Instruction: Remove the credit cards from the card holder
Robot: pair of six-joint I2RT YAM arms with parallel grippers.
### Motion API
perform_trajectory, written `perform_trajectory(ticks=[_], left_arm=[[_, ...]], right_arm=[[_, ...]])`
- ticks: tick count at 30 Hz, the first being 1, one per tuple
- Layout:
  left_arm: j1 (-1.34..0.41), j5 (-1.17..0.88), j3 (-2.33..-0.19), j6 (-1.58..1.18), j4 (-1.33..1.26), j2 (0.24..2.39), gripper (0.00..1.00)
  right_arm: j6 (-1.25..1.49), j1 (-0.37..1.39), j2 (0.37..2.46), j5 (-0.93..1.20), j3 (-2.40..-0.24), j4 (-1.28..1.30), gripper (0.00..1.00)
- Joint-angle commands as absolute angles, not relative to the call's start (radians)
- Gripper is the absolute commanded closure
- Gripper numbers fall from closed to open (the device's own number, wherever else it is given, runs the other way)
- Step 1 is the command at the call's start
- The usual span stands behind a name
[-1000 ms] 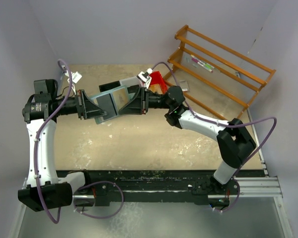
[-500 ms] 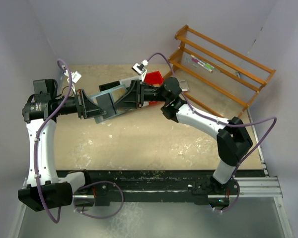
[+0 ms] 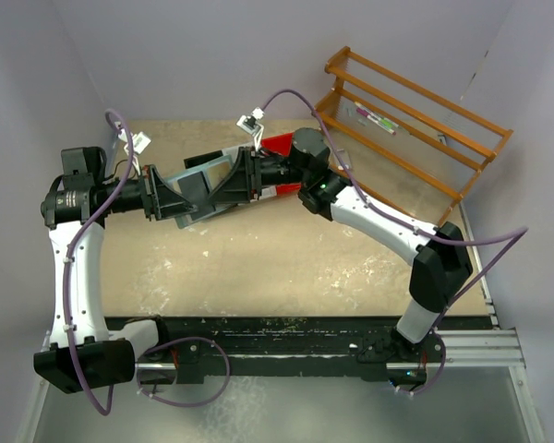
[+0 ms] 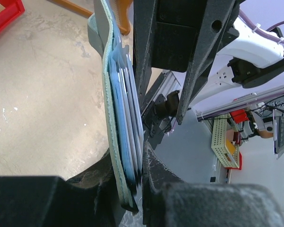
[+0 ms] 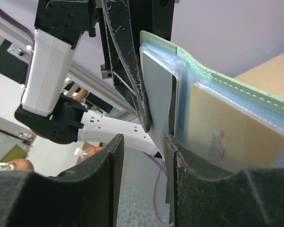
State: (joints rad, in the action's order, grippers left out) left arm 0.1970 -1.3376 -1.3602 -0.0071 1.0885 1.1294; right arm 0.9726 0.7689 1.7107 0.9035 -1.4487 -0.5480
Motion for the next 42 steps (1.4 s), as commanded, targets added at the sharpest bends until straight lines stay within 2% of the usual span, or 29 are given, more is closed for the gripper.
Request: perform_trajectory(ticks=[1,11,20,23,26,29,36,39,42], left_arm=[[0.196,-1.485,-1.394,-0.017,1.075,1.102,0.83],[0.195,-1.492,-1.403,-0.020,1.081,1.098,0.85],[0.196,-1.492,-1.401,-0.025,1.078,1.100,0.85],[0.196,-1.482,-1.394,-0.023,1.075,1.099,0.84],[0.196,-1.470,-1.381,-0.026,1.071,1.104,0.77],[0.196,-1.462,-1.374,-0.014,1.074,1.114,0.77],[0.196,-1.476,-1.382,-0.041,1.051,1.108,0.76],[0.196,-1.486,-1.381,-0.065,1.025,1.104,0.71],[0.196,-1.499,-1.383,-0.072,1.020,1.104,0.67]], right_arm=[[0.794,0.768,1.694,0.844,-1.528,-0.325,0.58],[0.737,0.753,1.693,0.834,-1.554,-0.254,0.58],[0.827,0.755,1.716,0.841,-1.542,-0.386,0.58],[0.887,0.758,1.729,0.866,-1.522,-0.483,0.63],[1.081,0.759,1.745,0.925,-1.448,-0.741,0.70],[1.211,0.760,1.773,0.953,-1.416,-0.923,0.76],[1.204,0.763,1.772,0.931,-1.402,-0.892,0.91],[1.189,0.762,1.755,0.904,-1.386,-0.860,1.00],[1.189,0.762,1.740,0.876,-1.359,-0.865,1.00]])
